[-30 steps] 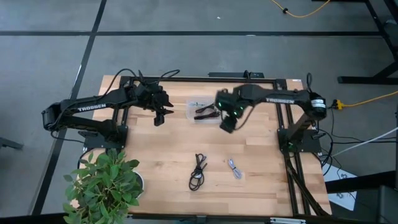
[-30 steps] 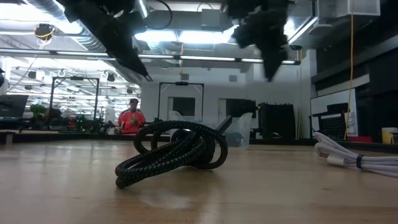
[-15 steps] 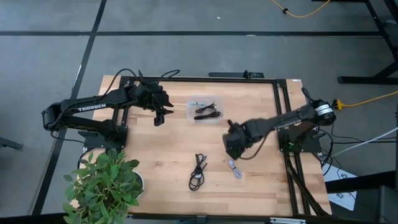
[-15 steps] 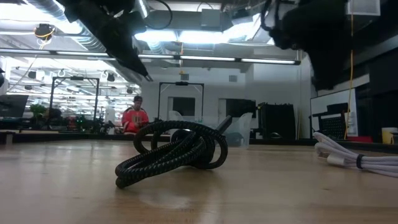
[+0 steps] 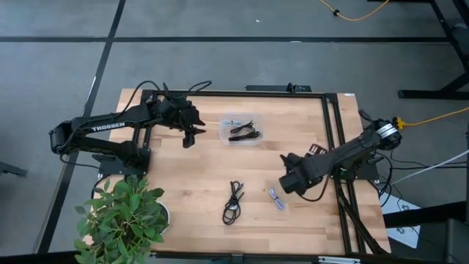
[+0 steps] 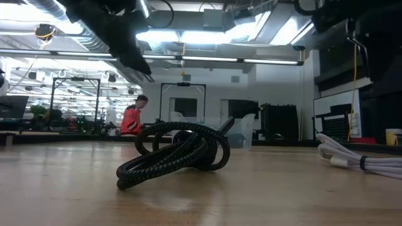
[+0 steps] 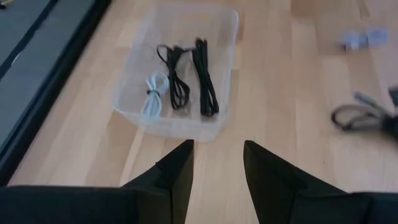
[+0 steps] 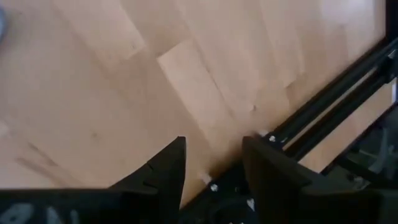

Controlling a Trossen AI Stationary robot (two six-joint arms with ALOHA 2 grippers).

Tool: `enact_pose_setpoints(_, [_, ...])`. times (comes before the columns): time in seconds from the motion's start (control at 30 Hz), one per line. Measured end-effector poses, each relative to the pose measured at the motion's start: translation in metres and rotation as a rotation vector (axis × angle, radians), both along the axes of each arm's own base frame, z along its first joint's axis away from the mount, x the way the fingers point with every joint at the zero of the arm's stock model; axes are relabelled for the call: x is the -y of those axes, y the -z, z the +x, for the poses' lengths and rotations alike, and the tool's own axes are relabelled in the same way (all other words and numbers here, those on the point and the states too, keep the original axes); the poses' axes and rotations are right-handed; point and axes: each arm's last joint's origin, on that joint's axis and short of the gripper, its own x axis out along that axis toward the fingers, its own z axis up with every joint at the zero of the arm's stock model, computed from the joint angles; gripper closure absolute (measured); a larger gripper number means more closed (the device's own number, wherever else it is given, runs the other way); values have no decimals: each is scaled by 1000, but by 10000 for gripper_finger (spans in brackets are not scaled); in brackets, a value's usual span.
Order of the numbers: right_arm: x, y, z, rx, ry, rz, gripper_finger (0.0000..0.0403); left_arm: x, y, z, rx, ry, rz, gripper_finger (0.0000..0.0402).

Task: Pick and place USB-C Cables
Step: Put the the gray charger cable into the transparent bin

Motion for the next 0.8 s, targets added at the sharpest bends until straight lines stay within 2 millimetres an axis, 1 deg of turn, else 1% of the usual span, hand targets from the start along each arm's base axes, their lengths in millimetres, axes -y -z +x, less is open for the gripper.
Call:
enact_pose_setpoints(0.1, [-3, -9, -9, 4, -42, 62, 242, -2, -2, 5, 44, -55, -15, 269])
enact_pose_setpoints(0.2, [-10, -18, -21, 14, -39, 147, 242, -5, -5, 12, 113, -57, 11, 269])
enact_pose_setpoints(0.3, [-18, -26, -32, 77, 56, 171, 242, -9, -6, 21, 166, -40, 30, 269])
enact_pose_setpoints(0.37, [-26, -29, -37, 154, 132, 167, 242, -12, -4, 27, 198, -9, 17, 269])
enact_pose_setpoints(0.43, [-34, -30, -41, 242, 170, 132, 242, -16, -1, 34, 216, 41, -15, 269])
enact_pose_setpoints(0.53, [-44, -29, -38, 410, 166, 73, 242, -19, 4, 46, 204, 102, -67, 269])
enact_pose_setpoints(0.67, [-56, -27, -23, 609, 146, 89, 242, -16, 13, 60, 180, 197, -135, 269])
enact_pose_setpoints(0.8, [-62, -20, -8, 698, 162, 80, 242, -4, 16, 66, 174, 259, -206, 269])
